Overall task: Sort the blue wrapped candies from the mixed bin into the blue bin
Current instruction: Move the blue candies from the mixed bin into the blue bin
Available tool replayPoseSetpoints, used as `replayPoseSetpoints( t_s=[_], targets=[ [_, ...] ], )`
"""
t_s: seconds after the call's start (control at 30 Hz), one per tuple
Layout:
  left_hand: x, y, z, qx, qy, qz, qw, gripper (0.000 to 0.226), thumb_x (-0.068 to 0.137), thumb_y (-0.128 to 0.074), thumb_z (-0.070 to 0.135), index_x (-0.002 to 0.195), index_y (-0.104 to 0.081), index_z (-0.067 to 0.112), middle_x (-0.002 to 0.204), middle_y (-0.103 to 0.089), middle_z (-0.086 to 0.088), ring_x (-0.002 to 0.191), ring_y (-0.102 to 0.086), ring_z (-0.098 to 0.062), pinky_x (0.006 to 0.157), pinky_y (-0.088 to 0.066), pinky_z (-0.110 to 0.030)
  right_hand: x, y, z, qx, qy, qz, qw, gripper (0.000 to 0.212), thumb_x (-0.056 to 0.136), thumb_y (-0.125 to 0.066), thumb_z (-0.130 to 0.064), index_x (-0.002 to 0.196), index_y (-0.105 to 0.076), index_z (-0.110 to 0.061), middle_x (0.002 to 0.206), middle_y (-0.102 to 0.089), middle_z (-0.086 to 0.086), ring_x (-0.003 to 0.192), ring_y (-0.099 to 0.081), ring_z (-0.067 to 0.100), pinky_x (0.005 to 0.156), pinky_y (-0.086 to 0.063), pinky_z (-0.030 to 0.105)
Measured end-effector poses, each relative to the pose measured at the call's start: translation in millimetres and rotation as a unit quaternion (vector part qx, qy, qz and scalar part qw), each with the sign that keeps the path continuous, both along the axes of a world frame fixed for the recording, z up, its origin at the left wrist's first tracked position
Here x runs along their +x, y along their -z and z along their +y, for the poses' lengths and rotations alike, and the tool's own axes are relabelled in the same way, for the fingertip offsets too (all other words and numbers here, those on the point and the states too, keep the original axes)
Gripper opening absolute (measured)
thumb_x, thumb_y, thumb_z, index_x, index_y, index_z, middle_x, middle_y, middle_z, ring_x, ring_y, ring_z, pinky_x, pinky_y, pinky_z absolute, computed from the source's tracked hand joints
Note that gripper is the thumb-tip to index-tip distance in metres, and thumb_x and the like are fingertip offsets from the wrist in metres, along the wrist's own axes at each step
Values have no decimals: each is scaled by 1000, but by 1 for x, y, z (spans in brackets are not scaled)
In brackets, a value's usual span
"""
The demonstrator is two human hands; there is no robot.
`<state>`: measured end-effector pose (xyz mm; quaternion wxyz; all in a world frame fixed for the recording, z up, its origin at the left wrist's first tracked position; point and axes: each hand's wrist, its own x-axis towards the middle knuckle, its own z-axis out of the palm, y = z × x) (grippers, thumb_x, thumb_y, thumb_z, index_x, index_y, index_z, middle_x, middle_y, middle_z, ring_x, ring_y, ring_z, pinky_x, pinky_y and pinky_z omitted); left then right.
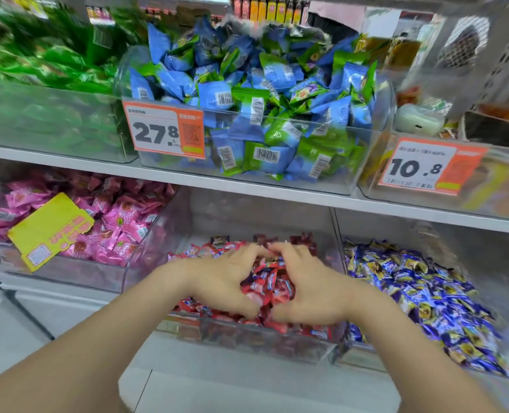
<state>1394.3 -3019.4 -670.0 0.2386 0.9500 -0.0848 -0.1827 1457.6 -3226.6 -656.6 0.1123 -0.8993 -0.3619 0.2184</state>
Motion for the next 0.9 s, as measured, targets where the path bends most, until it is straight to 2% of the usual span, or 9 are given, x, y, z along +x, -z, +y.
replayPoseSetpoints(
  t_s=[0.07, 0.2, 0.43, 0.5, 0.57, 0.67, 0.77, 0.83, 0.9],
  targets=[
    [-2, 8, 5, 33, 21, 9, 999, 102, 77, -69, 64, 154, -3, 46, 159, -17, 18, 153, -17, -11, 125, -23, -44, -3, 9, 2, -89, -26, -18, 996, 113, 79, -67, -64, 160, 6, -37, 169, -7, 9, 158, -10, 43, 125, -24, 56],
    [1, 16, 15, 86, 34, 31, 995, 103, 91, -67, 60, 161, 6, 38, 167, 3, 20, 157, 0, -9, 128, -7, -51, 2, 20, 20, -171, -38, -34, 984, 109, 100, -60, -53, 162, 26, -27, 172, 23, 16, 159, 6, 46, 127, -14, 63],
    [12, 27, 19, 165, -62, 2, 984, 104, 97, -60, 59, 163, 15, 32, 171, 17, 11, 159, 11, -38, 124, 6, -67, 20, 45, 48, -82, -20, -79, 993, 102, 101, -64, -41, 164, 15, -32, 173, 6, 15, 158, 0, 49, 127, -11, 65],
    [12, 19, 25, 137, -43, 17, 990, 110, 87, -68, 57, 165, 5, 33, 172, 3, 12, 160, 3, -32, 126, 1, -64, 28, 33, 44, -55, -35, -35, 997, 107, 86, -73, -44, 164, -1, -35, 169, -18, 12, 155, -21, 42, 125, -24, 57],
    [12, 10, 36, 63, -41, 8, 997, 105, 74, -70, 54, 162, -16, 39, 167, -24, 10, 154, -25, -19, 127, -22, -53, 34, 17, 34, -23, -41, -7, 999, 96, 73, -74, -44, 158, -31, -34, 153, -46, 4, 141, -47, 26, 117, -41, 44],
    [8, 3, 49, 9, -69, -64, 996, 84, 70, -72, 54, 147, -39, 47, 147, -49, 17, 130, -52, -7, 111, -45, -39, 38, 4, 23, 54, -2, -55, 997, 63, 79, -70, -33, 141, -58, -30, 138, -56, 2, 130, -52, 19, 110, -42, 31],
    [7, 1, 53, 26, -83, -140, 986, 55, 74, -86, 51, 121, -58, 42, 125, -57, 18, 118, -53, -6, 104, -47, -36, 36, 5, 29, 127, 17, -120, 984, 46, 85, -67, -21, 130, -66, -27, 121, -59, 0, 122, -56, 22, 97, -40, 25],
    [6, 1, 51, 24, -87, -132, 987, 48, 74, -90, 49, 114, -66, 38, 118, -63, 18, 112, -56, -3, 99, -49, -32, 31, 12, 38, 108, -11, -113, 988, 48, 91, -69, -32, 138, -61, -27, 127, -60, 2, 125, -56, 24, 102, -41, 28],
    [6, 2, 48, 36, -88, -118, 988, 49, 71, -92, 52, 111, -70, 35, 111, -66, 16, 103, -60, -3, 89, -52, -27, 26, 21, 48, 49, -25, -108, 993, 59, 98, -64, -52, 151, -49, -28, 139, -55, 8, 132, -52, 31, 110, -42, 41]
  ],
)
